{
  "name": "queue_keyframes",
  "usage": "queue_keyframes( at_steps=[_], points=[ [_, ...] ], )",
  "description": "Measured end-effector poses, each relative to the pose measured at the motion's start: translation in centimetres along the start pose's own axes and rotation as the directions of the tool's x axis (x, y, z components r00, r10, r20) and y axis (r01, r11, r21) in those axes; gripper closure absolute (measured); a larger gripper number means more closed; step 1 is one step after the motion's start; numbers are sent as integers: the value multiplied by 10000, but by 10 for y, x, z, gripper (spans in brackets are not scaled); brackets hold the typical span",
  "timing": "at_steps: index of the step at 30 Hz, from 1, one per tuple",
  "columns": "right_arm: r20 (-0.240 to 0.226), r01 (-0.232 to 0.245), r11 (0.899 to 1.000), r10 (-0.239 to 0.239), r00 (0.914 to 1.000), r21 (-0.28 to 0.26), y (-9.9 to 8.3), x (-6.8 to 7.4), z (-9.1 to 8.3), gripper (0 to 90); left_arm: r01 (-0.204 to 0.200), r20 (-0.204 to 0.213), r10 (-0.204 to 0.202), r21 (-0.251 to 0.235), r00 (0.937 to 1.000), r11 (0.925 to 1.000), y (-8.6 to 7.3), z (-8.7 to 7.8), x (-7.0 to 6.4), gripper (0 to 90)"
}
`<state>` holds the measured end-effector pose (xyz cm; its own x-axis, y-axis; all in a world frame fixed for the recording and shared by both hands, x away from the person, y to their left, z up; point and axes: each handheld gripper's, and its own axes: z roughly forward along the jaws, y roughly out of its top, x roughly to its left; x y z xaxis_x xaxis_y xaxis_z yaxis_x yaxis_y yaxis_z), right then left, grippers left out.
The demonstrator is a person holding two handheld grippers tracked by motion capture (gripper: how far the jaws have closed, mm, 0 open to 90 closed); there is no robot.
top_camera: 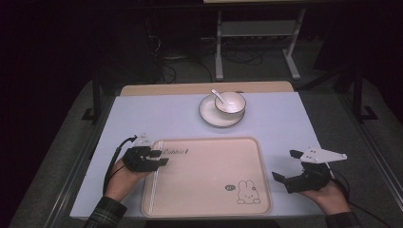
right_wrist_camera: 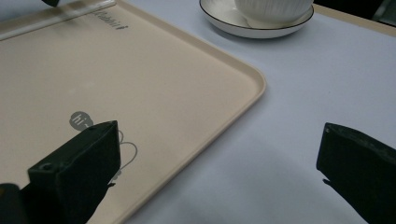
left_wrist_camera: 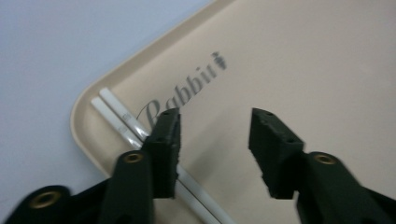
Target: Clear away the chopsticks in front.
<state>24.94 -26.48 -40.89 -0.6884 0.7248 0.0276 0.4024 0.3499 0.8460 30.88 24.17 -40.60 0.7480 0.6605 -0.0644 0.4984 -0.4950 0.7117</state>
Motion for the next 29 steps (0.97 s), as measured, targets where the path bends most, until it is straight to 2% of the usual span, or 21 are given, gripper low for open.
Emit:
queue_keyframes(
  at_steps=[3, 5, 9, 12, 18, 21, 29],
  points=[
    [-9, 6, 10000, -6, 10000, -35, 0, 0, 0, 0, -252, 108, 258, -582, 9996, 9980, -2, -13, -3, 387],
    [-19, 29, 10000, -29, 10000, -65, 1, 1, 0, 0, -363, -19, 363, -872, 9993, 9955, -5, -21, -5, 321],
    [-50, 19, 9999, -20, 10000, -102, 1, 1, 0, 0, -597, -256, 571, -1166, 9980, 9914, -13, -33, -9, 205],
    [-47, 2, 9999, -3, 10000, -151, 1, 1, -1, 0, -691, -381, 649, -1242, 9972, 9898, -20, -41, -11, 161],
    [-41, -12, 9998, 12, 10000, -204, 1, 1, -2, 0, -813, -566, 746, -1266, 9956, 9886, -39, -55, -15, 145],
    [-43, 8, 9998, -9, 10000, -193, 1, 1, -2, 0, -701, -613, 631, -1180, 9961, 9905, -49, -59, -15, 145],
    [-36, -9, 9998, 8, 10000, -211, 1, 2, -2, 0, -601, -654, 526, -1191, 9965, 9911, -52, -59, -11, 146]
  ],
)
